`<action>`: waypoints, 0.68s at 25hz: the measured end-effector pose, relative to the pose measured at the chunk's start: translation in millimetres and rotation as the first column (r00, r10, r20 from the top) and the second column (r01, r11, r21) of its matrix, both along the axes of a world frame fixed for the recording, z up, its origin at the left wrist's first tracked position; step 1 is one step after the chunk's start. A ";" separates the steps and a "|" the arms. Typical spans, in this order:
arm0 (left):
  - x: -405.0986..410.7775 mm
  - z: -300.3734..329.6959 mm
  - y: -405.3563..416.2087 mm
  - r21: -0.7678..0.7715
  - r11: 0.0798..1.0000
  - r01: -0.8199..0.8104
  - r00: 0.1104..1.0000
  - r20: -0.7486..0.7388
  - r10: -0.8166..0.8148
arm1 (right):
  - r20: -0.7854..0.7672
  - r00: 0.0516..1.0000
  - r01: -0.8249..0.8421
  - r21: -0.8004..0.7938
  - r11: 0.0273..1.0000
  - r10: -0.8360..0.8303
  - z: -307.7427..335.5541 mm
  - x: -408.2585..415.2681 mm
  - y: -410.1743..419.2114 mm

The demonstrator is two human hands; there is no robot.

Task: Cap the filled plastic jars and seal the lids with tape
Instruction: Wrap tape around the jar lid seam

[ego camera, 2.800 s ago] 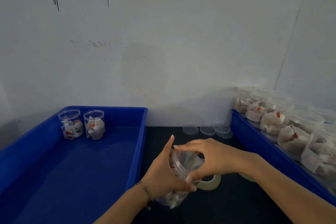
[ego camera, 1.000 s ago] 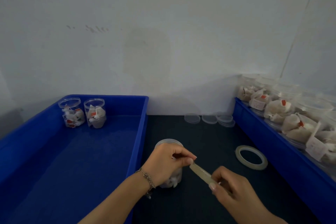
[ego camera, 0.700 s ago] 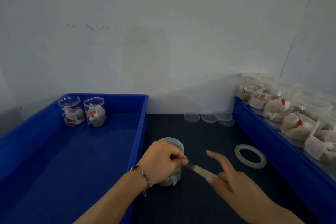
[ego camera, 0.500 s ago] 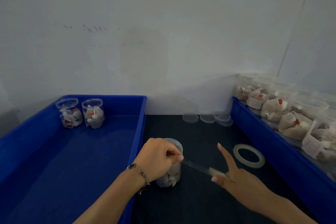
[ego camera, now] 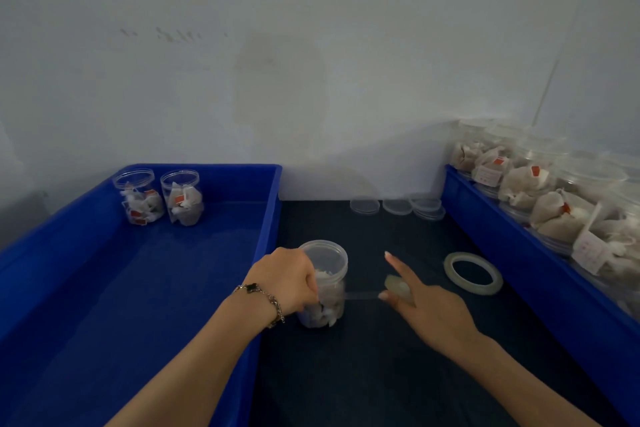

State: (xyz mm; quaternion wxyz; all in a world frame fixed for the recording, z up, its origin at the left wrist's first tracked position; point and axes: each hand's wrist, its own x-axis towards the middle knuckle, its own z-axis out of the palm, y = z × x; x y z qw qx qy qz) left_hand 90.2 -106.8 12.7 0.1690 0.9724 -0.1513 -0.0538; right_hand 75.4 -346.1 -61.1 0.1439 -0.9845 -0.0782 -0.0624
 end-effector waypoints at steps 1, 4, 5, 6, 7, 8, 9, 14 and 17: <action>0.5 -0.1 1.1 0.003 1.000 -0.002 1.000 -0.017 0.002 | 0.021 1.000 0.006 -0.019 1.000 -0.006 0.1 2.4 2.2; 2.8 -0.8 4.0 0.045 0.999 0.000 0.999 -0.038 0.002 | 0.044 0.999 0.034 -0.035 0.999 -0.032 1.6 10.5 6.8; 3.1 -1.6 4.1 0.067 0.998 0.001 0.999 -0.045 0.002 | 0.046 0.998 0.042 -0.034 0.999 -0.041 1.4 13.0 7.3; 3.2 -2.4 4.1 0.089 0.996 0.000 0.999 -0.047 0.004 | 0.047 0.998 0.050 -0.034 0.998 -0.048 0.9 15.6 7.9; 3.7 -2.9 3.9 0.106 0.994 -0.003 0.999 -0.040 0.008 | 0.050 0.997 0.055 -0.036 0.998 -0.053 0.3 17.9 8.3; 4.2 -3.3 4.0 0.119 0.993 -0.006 1.000 -0.028 0.010 | 0.054 0.997 0.058 -0.041 0.997 -0.056 -0.7 19.6 8.5; 5.3 -3.5 4.0 0.129 0.992 -0.010 1.000 -0.017 0.013 | 0.057 0.997 0.059 -0.046 0.997 -0.057 -1.4 21.4 9.1; 12.4 -5.8 3.2 0.198 0.978 -0.068 0.998 -0.005 0.070 | 0.044 0.998 0.054 -0.071 0.996 -0.051 -1.9 30.4 12.9; 15.9 -7.5 3.0 0.217 0.971 -0.097 0.995 0.012 0.097 | 0.032 0.998 0.050 -0.071 0.996 -0.048 -1.7 34.5 14.3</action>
